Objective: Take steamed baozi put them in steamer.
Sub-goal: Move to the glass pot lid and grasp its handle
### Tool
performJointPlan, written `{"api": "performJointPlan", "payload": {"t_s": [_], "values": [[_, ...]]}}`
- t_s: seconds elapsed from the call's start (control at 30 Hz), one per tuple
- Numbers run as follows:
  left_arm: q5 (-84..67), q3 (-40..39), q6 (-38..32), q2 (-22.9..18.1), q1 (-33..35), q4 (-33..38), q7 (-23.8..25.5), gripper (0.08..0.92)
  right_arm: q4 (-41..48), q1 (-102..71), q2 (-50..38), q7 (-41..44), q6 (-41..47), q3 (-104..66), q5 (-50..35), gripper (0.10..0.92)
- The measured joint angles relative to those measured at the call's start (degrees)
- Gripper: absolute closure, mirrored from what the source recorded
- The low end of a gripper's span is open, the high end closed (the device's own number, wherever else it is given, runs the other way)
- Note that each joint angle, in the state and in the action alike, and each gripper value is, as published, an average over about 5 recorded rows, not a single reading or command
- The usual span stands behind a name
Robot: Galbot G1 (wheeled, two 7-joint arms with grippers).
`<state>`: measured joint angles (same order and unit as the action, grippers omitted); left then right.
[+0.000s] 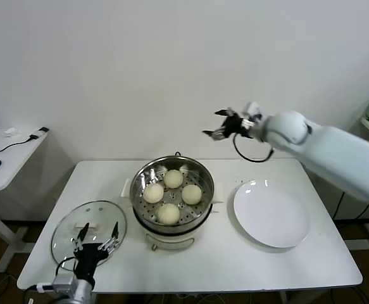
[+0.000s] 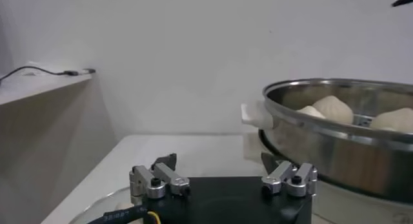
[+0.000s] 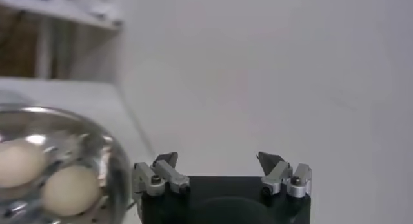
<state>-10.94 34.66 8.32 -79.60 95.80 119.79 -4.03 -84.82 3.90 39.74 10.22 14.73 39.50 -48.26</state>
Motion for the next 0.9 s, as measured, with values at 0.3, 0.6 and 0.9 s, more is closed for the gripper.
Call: {"api": "performJointPlan", "payload": {"t_s": [0.3,0.6,0.9], "values": [[2.19,0.3,-0.96,1.0,-1.14,-0.88,-0.87,0.177,-3.06,-34.25,0.74,-2.77,-7.87,-34.38,7.25,0.203],[4.39,1.06,-3.72,2.16,-1.32,-2.84,-2.2,0.177,-4.09,-62.92,10.96,-1.76,-17.81,-60.71,13.71,0.203],[11.93,2.26,-8.75,3.79,-1.8,-5.36,-3.93,0.177,-4.0,-79.44,22.32,-1.94,-25.02,-69.86,21.07,0.203]]}}
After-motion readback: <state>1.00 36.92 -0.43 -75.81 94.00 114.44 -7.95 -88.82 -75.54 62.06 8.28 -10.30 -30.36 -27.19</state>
